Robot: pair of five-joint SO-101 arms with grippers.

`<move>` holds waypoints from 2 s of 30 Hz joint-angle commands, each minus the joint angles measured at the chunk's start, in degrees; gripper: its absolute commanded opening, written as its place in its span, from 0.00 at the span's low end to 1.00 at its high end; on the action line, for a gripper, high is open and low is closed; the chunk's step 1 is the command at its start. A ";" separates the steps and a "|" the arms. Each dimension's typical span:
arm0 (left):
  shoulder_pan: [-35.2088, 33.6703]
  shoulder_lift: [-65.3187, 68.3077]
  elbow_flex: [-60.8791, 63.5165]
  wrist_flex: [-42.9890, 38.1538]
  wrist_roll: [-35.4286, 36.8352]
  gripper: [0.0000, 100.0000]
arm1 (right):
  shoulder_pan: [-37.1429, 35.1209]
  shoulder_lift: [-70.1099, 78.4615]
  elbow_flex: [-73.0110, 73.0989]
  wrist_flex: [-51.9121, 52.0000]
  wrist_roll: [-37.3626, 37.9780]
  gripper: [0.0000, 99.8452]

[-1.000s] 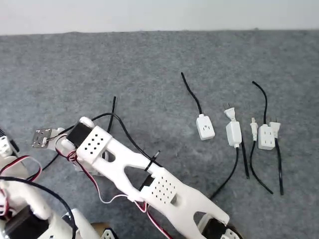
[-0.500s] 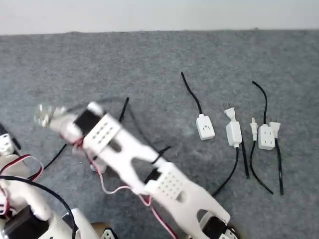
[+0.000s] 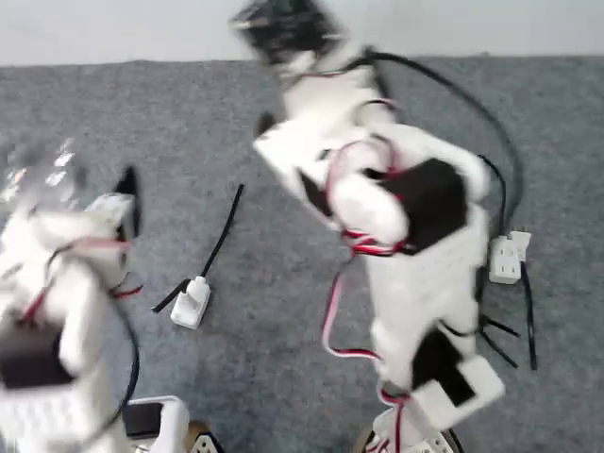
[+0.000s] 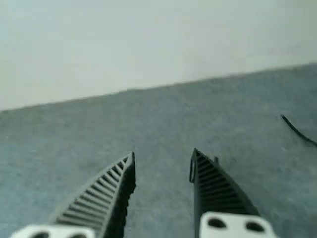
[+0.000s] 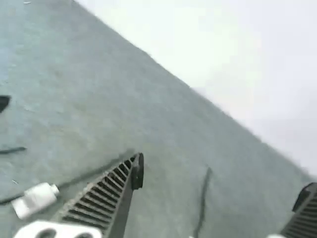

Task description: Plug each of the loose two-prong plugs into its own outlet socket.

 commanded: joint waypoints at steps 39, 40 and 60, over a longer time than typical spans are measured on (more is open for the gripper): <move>8.62 66.64 8.04 -1.85 -18.55 0.19 | 11.21 -9.19 19.60 2.42 -0.70 0.46; 6.42 67.43 7.43 -1.85 -19.34 0.19 | 11.21 -9.19 19.60 2.42 -0.70 0.46; -42.20 69.80 -8.13 -1.67 -33.41 0.19 | 11.21 -9.19 19.69 2.42 -0.79 0.46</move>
